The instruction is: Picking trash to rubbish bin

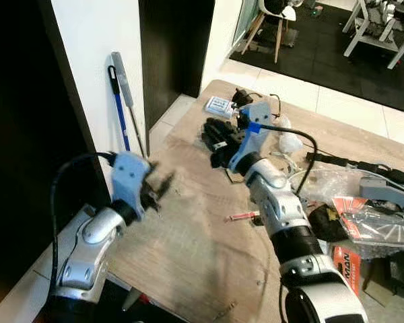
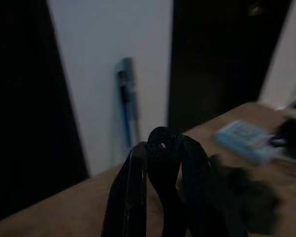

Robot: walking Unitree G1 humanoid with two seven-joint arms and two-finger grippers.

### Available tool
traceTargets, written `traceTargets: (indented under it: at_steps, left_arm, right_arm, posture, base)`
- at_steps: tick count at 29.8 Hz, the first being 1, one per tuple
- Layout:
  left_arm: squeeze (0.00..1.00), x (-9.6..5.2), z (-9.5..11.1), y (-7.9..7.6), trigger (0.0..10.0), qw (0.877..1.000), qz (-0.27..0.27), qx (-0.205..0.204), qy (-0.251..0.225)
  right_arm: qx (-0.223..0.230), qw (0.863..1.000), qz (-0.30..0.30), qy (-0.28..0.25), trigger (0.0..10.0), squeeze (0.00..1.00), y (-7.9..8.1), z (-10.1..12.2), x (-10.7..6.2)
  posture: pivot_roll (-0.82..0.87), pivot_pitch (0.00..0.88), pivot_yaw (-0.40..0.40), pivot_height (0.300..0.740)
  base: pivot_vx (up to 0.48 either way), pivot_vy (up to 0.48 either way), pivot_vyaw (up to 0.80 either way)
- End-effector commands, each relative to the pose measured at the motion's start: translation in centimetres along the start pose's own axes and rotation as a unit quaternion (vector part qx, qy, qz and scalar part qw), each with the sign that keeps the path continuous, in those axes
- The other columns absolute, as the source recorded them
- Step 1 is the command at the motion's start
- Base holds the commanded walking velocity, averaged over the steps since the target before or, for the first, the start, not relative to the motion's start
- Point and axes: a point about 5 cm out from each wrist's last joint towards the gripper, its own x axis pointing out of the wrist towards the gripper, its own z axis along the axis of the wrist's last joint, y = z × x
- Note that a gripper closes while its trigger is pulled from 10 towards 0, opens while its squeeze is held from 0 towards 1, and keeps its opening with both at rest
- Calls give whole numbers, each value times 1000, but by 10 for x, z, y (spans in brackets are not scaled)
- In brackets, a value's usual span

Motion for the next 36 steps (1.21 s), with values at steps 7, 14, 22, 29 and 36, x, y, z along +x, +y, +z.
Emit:
traceTargets:
  at_steps: [7, 14, 22, 29, 36]
  left_arm:
    - [0, -8, 3, 22, 10000, 989, 146, -38, -3]
    - [0, 0, 7, 11, 10000, 990, 134, -34, -12]
    - [0, 8, 11, 6, 10000, 989, 141, -40, -20]
    - [0, 9, 13, 3, 10000, 990, 135, -38, -20]
    - [0, 9, 13, 2, 10000, 991, 130, -38, -19]
  right_arm:
    - [-123, 990, -34, -60, 10000, 0, -8, 13, -28]
    - [-131, 988, -55, -61, 10000, 0, -6, 8, -39]
    - [-146, 984, -75, -71, 10000, 0, -4, 7, -46]
    - [-142, 985, -73, -70, 10000, 0, -2, 8, -46]
    - [-137, 985, -72, -71, 10000, 0, 1, 7, -45]
  posture:
    - [-37, 148, -55, 740]
    - [-46, 146, -52, 740]
    - [-50, 149, -55, 740]
    - [-48, 149, -57, 740]
    - [-48, 149, -57, 740]
  base:
    - [0, 0, 0]
    - [0, 0, 0]
    - [0, 0, 0]
    - [0, 0, 0]
    - [-35, 0, 0]
